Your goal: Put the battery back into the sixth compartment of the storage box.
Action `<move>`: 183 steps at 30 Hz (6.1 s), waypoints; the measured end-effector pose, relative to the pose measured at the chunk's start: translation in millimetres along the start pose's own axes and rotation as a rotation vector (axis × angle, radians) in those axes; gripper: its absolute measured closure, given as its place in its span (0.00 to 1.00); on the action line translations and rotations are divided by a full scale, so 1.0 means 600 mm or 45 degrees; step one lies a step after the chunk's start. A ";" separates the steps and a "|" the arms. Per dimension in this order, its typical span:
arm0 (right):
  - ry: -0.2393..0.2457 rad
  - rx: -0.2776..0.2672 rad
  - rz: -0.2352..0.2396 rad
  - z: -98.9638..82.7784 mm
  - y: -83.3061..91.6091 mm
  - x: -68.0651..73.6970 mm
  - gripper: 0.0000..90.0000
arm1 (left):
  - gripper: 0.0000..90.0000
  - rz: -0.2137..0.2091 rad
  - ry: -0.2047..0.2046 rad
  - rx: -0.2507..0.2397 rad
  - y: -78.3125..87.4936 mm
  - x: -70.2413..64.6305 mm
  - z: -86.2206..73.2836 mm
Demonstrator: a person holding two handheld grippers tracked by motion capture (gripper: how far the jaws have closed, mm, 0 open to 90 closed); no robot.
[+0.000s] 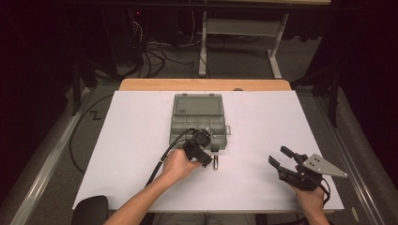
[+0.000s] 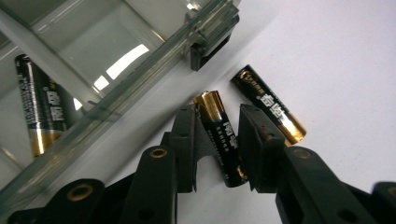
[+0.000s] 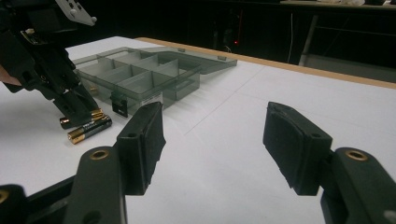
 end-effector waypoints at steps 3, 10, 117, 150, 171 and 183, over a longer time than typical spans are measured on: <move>0.000 0.000 -0.001 0.000 0.000 0.000 0.44 | 0.77 0.015 -0.010 0.004 0.001 0.001 -0.001; 0.003 0.002 0.000 0.000 -0.001 0.000 0.44 | 0.81 0.036 -0.019 0.019 0.003 0.005 -0.002; 0.001 -0.001 0.005 0.000 -0.001 -0.001 0.44 | 0.76 0.097 0.150 -0.046 0.055 0.124 0.033; -0.001 -0.003 0.004 0.000 0.000 0.000 0.44 | 0.52 0.065 0.094 -0.089 0.072 0.077 -0.002; 0.000 -0.001 0.002 0.000 0.000 0.000 0.45 | 0.51 0.044 0.028 -0.048 0.060 0.032 -0.012; 0.001 0.000 0.002 0.000 0.000 0.000 0.45 | 0.51 0.004 0.021 -0.035 0.046 0.010 -0.003</move>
Point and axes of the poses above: each handheld gripper's, and its own axes: y roughly backward along the jaws, z roughly out of its top, x roughly to its left, the point moved 3 cm from there along -y, roughly forward along the jaws, and after that the axes turned 13 degrees about z, right-handed, at the moved point
